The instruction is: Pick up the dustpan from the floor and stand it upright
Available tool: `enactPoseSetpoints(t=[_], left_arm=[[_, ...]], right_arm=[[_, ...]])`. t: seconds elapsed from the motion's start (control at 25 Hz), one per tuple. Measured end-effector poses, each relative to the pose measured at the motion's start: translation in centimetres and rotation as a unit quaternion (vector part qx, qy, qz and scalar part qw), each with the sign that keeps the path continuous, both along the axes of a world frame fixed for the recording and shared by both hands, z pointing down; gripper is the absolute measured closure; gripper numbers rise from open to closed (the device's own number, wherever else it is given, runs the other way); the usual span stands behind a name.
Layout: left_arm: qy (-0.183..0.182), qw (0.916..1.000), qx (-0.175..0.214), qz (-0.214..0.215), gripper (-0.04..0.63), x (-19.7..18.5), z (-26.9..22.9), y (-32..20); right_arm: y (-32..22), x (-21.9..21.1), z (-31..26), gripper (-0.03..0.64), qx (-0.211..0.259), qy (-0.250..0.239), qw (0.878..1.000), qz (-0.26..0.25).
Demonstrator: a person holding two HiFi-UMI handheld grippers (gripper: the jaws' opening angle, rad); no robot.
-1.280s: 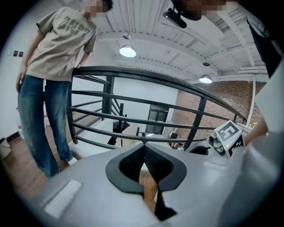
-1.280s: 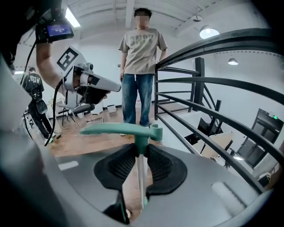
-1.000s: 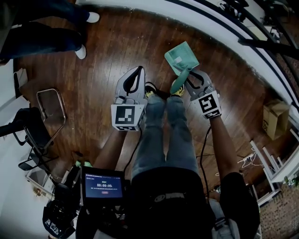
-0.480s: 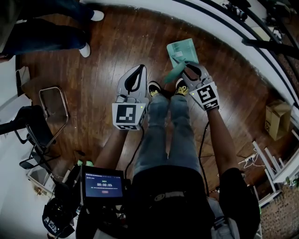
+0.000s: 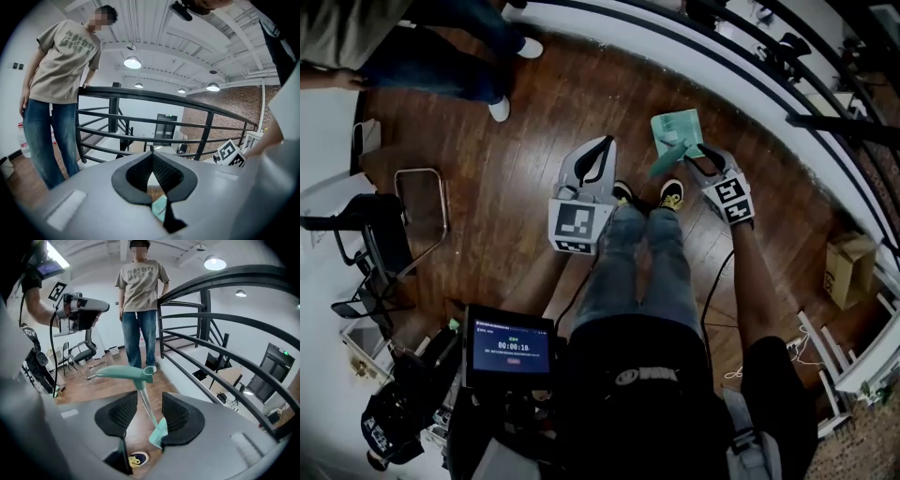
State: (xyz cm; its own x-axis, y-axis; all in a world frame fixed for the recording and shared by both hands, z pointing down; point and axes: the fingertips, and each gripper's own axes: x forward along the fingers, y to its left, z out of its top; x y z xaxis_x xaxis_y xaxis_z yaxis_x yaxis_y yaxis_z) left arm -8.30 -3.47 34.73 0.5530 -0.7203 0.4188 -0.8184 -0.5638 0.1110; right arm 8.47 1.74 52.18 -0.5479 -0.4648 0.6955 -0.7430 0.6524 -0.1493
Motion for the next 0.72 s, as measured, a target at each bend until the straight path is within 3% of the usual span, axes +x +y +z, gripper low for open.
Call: enactPoseSetpoints(t=[0.2,0.36,0.48,0.6,0.64,0.68,0.72], left_arm=[[0.014,0.9996,0.026,-0.005,0.575,-0.3,-4.2,-0.2],[0.03,0.9982,0.047,-0.022,0.575,0.7,-8.3,0.1],[0.044,0.9962,0.069,-0.03,0.575,1.1,-11.9,0.0],[0.06,0.9928,0.099,-0.033,0.575,0.9,-15.8,0.0],[0.066,0.9914,0.107,-0.036,0.575,0.6,-16.9,0.2],[0.069,0.9905,0.113,-0.04,0.575,0.2,-17.9,0.5],[0.068,0.9898,0.117,-0.045,0.575,-0.2,-18.6,0.7]], right_arm=[[-1.1,1.1,-5.2,0.449,0.022,0.025,0.999,-0.013],[-3.5,0.4,-14.6,0.459,0.114,-0.021,0.993,-0.02],[-5.4,-2.0,-23.4,0.469,0.196,-0.076,0.978,-0.018],[-5.7,-4.7,-31.4,0.512,0.254,-0.156,0.955,0.005],[-5.4,-5.6,-33.1,0.538,0.266,-0.179,0.947,0.012],[-4.9,-6.7,-34.3,0.61,0.275,-0.196,0.941,0.014],[-4.4,-7.7,-34.9,0.614,0.28,-0.208,0.937,0.011]])
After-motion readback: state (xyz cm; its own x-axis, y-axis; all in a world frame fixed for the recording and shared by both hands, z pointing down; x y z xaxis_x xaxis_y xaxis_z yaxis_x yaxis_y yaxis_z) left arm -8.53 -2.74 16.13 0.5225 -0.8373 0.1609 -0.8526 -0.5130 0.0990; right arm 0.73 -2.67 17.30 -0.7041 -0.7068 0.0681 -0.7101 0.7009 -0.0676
